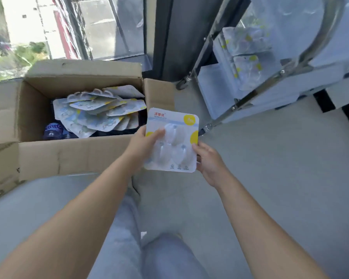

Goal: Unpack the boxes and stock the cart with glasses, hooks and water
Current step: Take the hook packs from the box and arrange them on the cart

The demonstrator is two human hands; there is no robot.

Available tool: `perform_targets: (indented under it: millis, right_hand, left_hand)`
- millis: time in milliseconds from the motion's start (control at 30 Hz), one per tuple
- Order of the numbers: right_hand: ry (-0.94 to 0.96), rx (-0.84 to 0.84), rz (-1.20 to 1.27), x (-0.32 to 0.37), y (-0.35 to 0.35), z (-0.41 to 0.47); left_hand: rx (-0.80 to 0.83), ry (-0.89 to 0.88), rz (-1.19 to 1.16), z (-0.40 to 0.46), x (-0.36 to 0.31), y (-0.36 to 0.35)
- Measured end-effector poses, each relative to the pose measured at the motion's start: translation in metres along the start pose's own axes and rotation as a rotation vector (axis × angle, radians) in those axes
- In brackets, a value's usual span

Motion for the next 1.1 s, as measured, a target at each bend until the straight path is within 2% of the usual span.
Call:
perform_targets:
  millis: [167, 300, 500, 633, 767, 1000, 1100]
  right_hand:
    - [0.031, -0.129, 0.125, -0.004, 0.103, -0.039]
    - [0.049, -0.195, 0.200, 0.002, 0.166, -0.048]
    - [0.055, -0.286, 0.252, 0.018, 0.251, -0.035]
    - [0.085, -0.344, 0.217, 0.034, 0.318, -0.015]
    - [0.078, -0.365, 0.132, 0.040, 0.378, 0.012]
    - [0.083, -0.369, -0.159, 0.053, 0.458, 0.059]
    - [0.085, -0.372, -0.247, 0.070, 0.484, 0.085]
  left_hand:
    - [0.139, 0.096, 0.025, -0.029, 0.011, -0.107]
    - [0.190, 0.084, 0.058, -0.030, 0.013, -0.165]
    - [0.260, 0.109, 0.236, -0.009, 0.007, -0.254]
    - [0.280, 0.104, 0.263, 0.011, 0.000, -0.318]
    - [0.188, 0.065, 0.285, 0.032, 0.002, -0.372]
    - [-0.185, -0.055, 0.313, 0.059, 0.014, -0.448]
    - [-0.273, -0.092, 0.345, 0.068, 0.006, -0.476]
Point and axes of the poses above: each hand's wrist, its own z-axis towards the middle knuckle, its own y-axis out of the back of the hand, x = y × z, the point moved 8 cm from there along z, towards the middle knuckle
